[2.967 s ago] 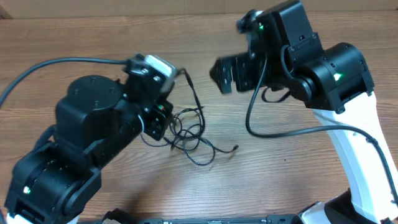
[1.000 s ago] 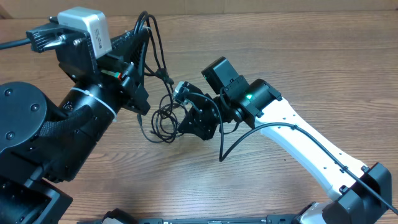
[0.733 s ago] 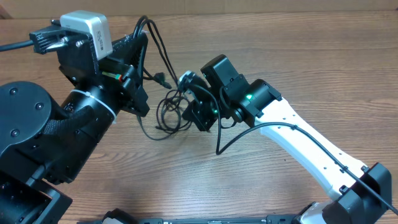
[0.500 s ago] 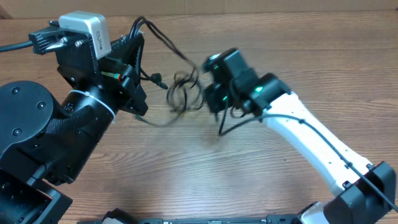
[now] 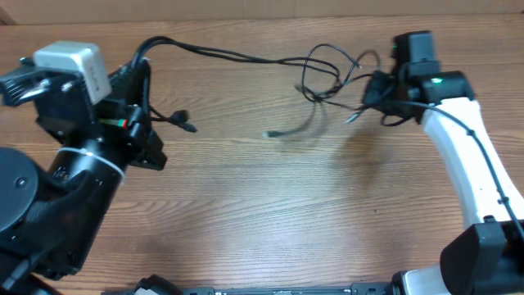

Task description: Untangle cables

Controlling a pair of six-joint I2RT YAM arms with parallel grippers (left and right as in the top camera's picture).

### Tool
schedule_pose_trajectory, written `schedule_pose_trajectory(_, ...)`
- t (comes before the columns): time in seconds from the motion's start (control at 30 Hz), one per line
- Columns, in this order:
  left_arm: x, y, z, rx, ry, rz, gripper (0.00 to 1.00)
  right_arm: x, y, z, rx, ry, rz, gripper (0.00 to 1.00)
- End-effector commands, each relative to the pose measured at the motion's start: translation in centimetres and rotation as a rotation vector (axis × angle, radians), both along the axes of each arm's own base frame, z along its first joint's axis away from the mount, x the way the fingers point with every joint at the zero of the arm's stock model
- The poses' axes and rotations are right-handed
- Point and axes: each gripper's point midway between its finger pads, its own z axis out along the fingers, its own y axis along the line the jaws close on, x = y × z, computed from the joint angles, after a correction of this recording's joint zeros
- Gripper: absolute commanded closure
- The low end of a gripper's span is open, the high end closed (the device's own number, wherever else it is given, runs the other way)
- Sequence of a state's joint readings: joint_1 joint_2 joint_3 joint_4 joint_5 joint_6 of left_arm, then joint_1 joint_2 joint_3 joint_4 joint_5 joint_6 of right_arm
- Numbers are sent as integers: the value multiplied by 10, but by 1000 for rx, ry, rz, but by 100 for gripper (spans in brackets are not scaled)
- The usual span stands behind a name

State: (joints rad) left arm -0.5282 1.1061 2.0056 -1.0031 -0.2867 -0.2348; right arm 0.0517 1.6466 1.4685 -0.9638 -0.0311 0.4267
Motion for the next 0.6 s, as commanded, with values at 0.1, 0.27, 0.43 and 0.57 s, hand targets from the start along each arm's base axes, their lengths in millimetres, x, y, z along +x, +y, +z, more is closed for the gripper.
schedule_pose_trajectory(0.1, -17, 37, 24, -19, -82, 141, 96, -10, -57, 17, 8, -25, -162, 96)
schedule_pose_trajectory(0.27, -30, 60, 31, -34, -112, 232, 96, -18, -90, 16, 7, -9, -247, 96)
schedule_pose_trajectory(0.43, -39, 93, 34, -40, -128, 398, 96, -21, -103, 16, 56, -10, -281, 96)
schedule_pose_trajectory(0.57, -43, 112, 34, -31, -128, 516, 96, -21, -106, 17, 80, -15, -276, 96)
